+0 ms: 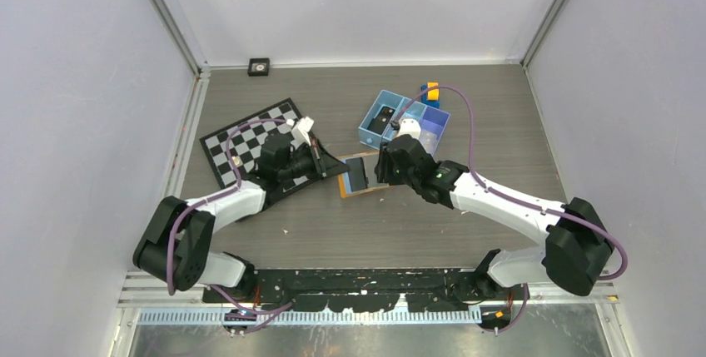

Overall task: Take the credit cards out of the card holder
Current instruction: Remove the credit card from the card holder.

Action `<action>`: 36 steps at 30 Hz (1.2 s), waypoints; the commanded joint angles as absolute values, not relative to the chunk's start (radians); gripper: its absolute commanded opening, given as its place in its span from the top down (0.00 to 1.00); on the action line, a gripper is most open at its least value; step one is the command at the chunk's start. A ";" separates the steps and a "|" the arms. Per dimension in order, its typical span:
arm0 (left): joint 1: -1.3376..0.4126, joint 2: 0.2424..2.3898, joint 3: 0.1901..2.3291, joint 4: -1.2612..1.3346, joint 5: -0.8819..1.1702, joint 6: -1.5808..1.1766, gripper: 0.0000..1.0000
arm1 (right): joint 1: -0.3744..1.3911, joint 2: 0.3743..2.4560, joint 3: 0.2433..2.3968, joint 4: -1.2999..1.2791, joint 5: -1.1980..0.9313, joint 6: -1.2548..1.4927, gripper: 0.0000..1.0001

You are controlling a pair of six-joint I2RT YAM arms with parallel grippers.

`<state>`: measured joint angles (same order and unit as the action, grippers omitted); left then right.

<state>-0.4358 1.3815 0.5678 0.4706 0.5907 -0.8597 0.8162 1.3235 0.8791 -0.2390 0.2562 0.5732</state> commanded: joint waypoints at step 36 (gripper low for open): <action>-0.413 1.319 0.505 1.041 0.830 -1.198 1.00 | 0.497 1.265 0.657 0.482 -0.610 0.927 0.61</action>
